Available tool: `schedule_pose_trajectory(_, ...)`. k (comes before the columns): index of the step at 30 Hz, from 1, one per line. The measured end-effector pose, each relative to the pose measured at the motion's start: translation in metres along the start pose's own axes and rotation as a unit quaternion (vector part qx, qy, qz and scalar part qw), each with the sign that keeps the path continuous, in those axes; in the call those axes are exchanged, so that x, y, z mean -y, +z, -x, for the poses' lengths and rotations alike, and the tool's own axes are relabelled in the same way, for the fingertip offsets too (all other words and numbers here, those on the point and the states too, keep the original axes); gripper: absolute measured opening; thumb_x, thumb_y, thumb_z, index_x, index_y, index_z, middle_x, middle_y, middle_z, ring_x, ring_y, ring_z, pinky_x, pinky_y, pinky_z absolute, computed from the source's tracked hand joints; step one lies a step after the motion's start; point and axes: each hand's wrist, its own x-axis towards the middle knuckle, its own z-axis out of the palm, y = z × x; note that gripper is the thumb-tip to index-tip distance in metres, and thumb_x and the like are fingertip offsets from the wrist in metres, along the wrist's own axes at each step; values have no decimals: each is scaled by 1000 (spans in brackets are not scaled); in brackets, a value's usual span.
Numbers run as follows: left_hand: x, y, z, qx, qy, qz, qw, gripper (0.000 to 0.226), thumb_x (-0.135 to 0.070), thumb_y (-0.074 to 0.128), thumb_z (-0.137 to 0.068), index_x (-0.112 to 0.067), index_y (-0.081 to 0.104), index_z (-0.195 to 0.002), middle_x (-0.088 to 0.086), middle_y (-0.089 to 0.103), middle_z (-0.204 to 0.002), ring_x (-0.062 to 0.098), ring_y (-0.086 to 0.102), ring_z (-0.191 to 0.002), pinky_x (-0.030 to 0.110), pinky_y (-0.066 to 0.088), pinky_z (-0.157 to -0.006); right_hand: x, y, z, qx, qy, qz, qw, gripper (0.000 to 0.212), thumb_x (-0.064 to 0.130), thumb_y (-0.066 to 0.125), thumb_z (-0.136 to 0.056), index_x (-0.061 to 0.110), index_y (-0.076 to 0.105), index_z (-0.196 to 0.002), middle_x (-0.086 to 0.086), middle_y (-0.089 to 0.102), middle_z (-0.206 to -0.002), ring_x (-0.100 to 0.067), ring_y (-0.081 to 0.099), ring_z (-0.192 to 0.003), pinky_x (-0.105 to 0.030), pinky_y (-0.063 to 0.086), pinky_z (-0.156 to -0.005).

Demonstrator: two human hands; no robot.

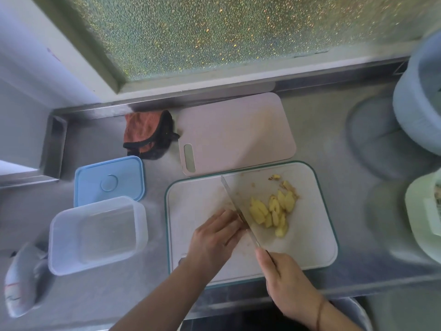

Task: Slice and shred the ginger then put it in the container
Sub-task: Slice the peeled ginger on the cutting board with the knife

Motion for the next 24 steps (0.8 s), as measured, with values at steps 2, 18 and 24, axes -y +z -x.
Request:
schedule_pose_trajectory(2, 1, 1, 1, -4, 0, 3, 1000, 9, -11, 74, -94, -5, 77, -100, 6, 71, -104, 20, 67, -99, 31, 58, -87, 11, 1, -17, 5, -6, 4, 1000, 55, 65, 21, -81, 19, 35, -54, 3, 38, -44, -6, 38, -46, -20, 30, -50)
schedule_pose_trajectory(18, 2, 0, 1, 9, -14, 12, 1000, 6, -11, 71, -96, -6, 75, -96, 5, 68, -99, 22, 66, -90, 35, 58, -71, 21, 7, -35, 4, 1, -38, 999, 59, 67, 22, -83, 20, 55, -67, 3, 49, -53, -4, 48, -50, -26, 41, -57)
schedule_pose_trajectory(24, -6, -2, 2, 6, -25, -4, 1000, 6, -12, 73, -94, -7, 76, -94, 4, 68, -100, 17, 65, -93, 29, 58, -82, -10, -1, -6, -25, 56, -39, 997, 71, 77, 21, -82, 17, 42, -51, 0, 42, -43, -8, 40, -43, -32, 35, -53)
